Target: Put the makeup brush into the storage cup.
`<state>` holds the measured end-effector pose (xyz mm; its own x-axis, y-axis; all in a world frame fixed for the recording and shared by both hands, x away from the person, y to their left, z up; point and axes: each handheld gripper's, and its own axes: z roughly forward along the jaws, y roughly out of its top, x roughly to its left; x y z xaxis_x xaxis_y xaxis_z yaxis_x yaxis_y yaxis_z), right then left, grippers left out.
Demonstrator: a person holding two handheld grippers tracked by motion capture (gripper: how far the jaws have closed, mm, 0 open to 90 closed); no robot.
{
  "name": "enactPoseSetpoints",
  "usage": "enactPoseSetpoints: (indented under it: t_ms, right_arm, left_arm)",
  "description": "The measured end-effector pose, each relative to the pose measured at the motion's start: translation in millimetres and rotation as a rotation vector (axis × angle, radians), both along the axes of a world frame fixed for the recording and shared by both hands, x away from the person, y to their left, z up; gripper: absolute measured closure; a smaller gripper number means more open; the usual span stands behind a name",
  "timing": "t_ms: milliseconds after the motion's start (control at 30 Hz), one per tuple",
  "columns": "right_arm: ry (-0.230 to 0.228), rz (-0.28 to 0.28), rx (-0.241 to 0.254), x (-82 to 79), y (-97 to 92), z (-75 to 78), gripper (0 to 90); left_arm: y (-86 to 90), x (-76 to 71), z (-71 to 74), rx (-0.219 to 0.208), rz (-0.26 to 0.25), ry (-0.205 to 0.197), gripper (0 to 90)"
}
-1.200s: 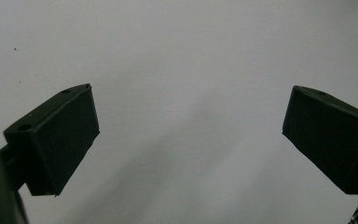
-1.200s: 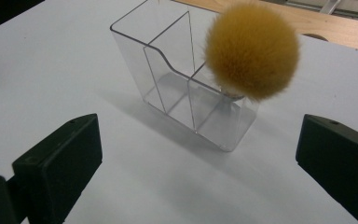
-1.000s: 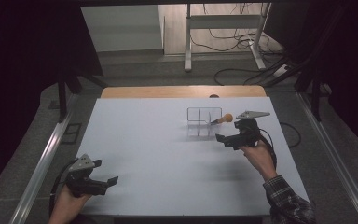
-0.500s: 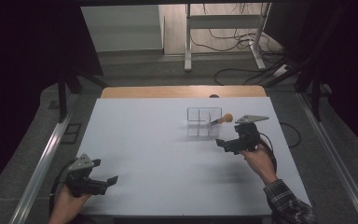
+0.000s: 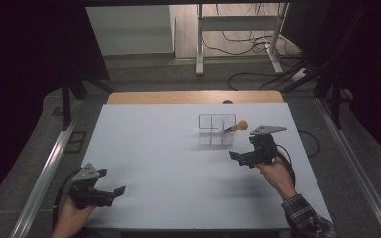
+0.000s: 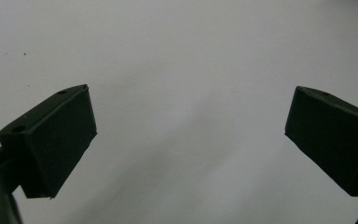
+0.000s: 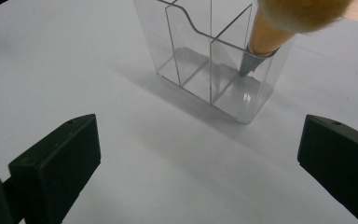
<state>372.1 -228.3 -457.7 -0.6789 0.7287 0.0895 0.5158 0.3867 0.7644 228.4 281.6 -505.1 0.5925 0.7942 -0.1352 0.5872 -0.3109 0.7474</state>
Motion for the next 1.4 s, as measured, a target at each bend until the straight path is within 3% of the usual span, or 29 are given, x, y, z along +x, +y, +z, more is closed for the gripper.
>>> enactPoseSetpoints:
  t_ms: [633,1400]
  right_arm:
    - [-0.002,0.022,-0.003,-13.7,-2.3,1.9,0.0]
    - [0.001,0.024,0.011,-33.1,-9.4,4.5,0.0]
  left_arm:
    - [0.0,0.0,-1.1,-0.004,-0.025,-0.008,0.0]
    - [4.6,1.4,-3.3,-0.065,-0.031,0.004,0.0]
